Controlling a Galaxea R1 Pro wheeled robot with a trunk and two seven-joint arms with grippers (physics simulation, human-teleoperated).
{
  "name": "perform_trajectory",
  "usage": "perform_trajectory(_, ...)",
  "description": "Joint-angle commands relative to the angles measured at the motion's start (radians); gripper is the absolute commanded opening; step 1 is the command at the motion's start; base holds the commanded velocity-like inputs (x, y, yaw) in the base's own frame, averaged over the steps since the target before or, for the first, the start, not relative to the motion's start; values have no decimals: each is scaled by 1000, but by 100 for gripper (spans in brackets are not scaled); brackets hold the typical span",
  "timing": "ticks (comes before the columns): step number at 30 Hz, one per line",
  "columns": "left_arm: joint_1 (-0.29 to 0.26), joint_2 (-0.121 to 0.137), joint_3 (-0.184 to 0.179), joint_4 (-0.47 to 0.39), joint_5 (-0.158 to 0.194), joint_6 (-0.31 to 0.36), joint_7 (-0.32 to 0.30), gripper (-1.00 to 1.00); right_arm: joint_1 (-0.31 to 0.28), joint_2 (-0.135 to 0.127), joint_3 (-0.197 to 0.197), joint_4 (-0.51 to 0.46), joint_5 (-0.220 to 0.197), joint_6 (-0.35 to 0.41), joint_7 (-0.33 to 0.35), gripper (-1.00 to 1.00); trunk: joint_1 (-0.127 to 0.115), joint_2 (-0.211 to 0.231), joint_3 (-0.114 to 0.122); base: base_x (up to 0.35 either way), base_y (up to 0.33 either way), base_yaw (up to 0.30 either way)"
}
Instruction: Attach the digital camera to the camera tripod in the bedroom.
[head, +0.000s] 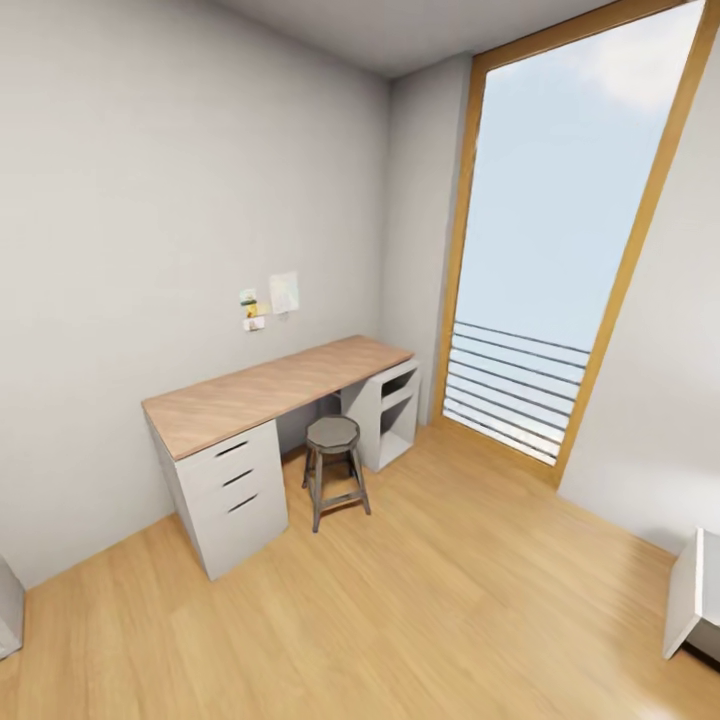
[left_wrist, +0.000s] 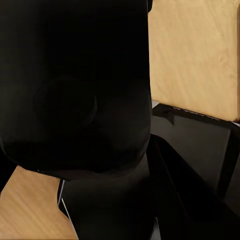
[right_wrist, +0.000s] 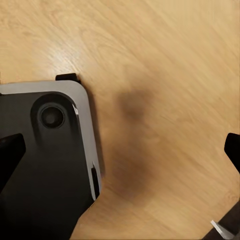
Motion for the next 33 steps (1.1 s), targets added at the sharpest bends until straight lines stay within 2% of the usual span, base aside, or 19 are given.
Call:
perform_trajectory(1, 0, 0, -8, 0, 7, 2, -1, -100, -1, 0, -8, 3, 7, -6, -2, 100, 1, -1, -1, 322, 0, 0)
perform_trajectory(9, 0, 0, -8, 0, 8, 1, -1, -100, -1, 2, -8, 5, 6, -5, -2, 100, 1, -1, -1, 292, 0, 0)
perform_trajectory(20, 0, 1, -7, 0, 9, -1, 0, -100, -1, 1, -14, 3, -2, -5, -3, 100, 1, -1, -1, 44, 0, 11)
perform_trajectory(32, 0, 5, -4, -2, 13, -4, 0, -100, -1, 5, -10, 2, 17, -8, -13, 100, 1, -1, -1, 2, 0, 225)
perform_trajectory(33, 0, 4, -4, -2, 11, -5, 0, -100, -1, 13, -10, 1, 19, -8, -13, 100, 1, -1, -1, 0, 0, 276)
